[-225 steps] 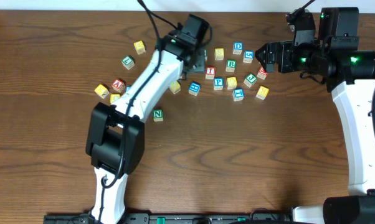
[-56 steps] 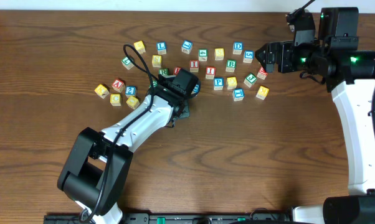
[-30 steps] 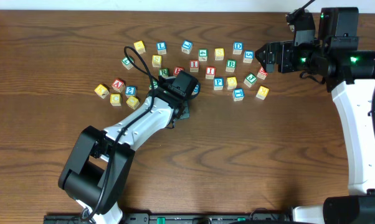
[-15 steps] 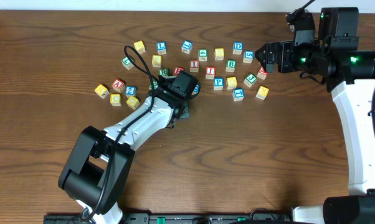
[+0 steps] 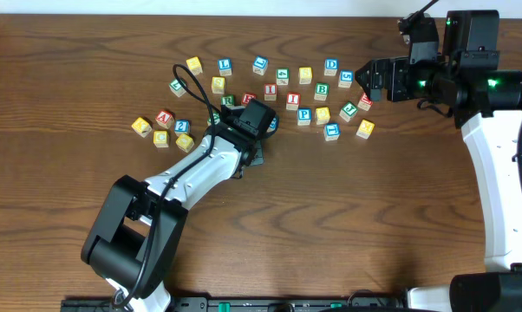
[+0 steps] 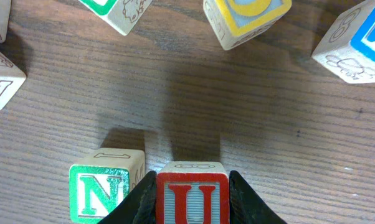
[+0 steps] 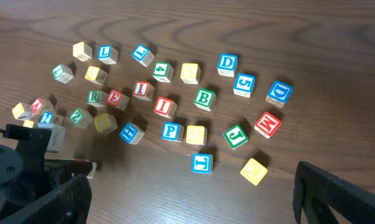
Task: Spell out NEURIPS
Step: 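Lower the U block to the right of the N block, then open the left gripper and move back over the pile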
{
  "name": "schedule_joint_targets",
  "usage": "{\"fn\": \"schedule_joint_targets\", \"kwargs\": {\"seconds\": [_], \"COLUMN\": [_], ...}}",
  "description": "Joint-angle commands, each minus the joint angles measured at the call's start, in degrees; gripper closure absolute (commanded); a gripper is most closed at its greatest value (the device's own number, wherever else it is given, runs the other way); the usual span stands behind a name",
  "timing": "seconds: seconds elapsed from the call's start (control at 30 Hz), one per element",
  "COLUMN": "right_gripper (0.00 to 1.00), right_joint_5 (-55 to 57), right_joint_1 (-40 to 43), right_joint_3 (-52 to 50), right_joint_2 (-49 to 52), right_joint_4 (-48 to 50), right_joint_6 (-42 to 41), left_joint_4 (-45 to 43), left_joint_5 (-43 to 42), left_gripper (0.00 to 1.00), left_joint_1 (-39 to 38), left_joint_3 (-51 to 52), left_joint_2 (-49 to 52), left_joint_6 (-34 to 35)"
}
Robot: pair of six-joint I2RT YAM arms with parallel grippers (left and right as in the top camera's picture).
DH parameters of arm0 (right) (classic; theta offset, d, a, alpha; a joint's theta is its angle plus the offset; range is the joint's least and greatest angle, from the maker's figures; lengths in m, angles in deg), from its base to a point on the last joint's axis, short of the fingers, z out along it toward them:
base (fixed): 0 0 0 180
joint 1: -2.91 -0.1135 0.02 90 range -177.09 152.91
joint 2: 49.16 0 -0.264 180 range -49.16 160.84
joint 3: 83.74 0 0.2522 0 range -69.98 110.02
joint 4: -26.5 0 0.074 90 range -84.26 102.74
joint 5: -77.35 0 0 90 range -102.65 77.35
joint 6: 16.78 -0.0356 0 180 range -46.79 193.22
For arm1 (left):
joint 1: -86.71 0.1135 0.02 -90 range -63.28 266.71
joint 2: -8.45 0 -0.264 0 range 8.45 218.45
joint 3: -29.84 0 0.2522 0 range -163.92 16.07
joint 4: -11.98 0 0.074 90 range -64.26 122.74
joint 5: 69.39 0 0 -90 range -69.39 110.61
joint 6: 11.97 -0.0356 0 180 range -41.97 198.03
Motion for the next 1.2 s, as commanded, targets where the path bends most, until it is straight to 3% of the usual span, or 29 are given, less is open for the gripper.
{"fn": "schedule_joint_targets", "kwargs": {"seconds": [0.0,0.73,0.8,0.9,1.17], "right_gripper": [0.01,0.01,0.01,0.01,0.01], "right_joint_5": [-0.48,-0.48,-0.48,-0.48,-0.48], "right_joint_1": [0.24,0.24,0.24,0.24,0.24], "right_joint_3": [-0.22,-0.22,-0.22,-0.22,-0.22], "right_joint_2": [0.26,0.26,0.26,0.26,0.26], "right_joint_4": [-0.04,-0.04,-0.04,-0.04,-0.04], "right_joint_6": [0.66,0.68,0.68,0.68,0.68], "left_joint_4": [0.04,-2.78,-2.78,-2.75,-2.67], "left_joint_5": [1.38,0.33,0.33,0.33,-0.09], "left_gripper": [0.73,0.72,0.59,0.51,0.48], "left_joint_1": [-0.39,-3.48,-3.45,-3.45,-3.21], "left_joint_3": [0.55,0.66,0.66,0.66,-0.20], "left_joint_2": [0.74,2.38,2.38,2.38,2.14], "left_joint_6": [-0.83,-1.01,-1.01,-1.01,-3.06]}}
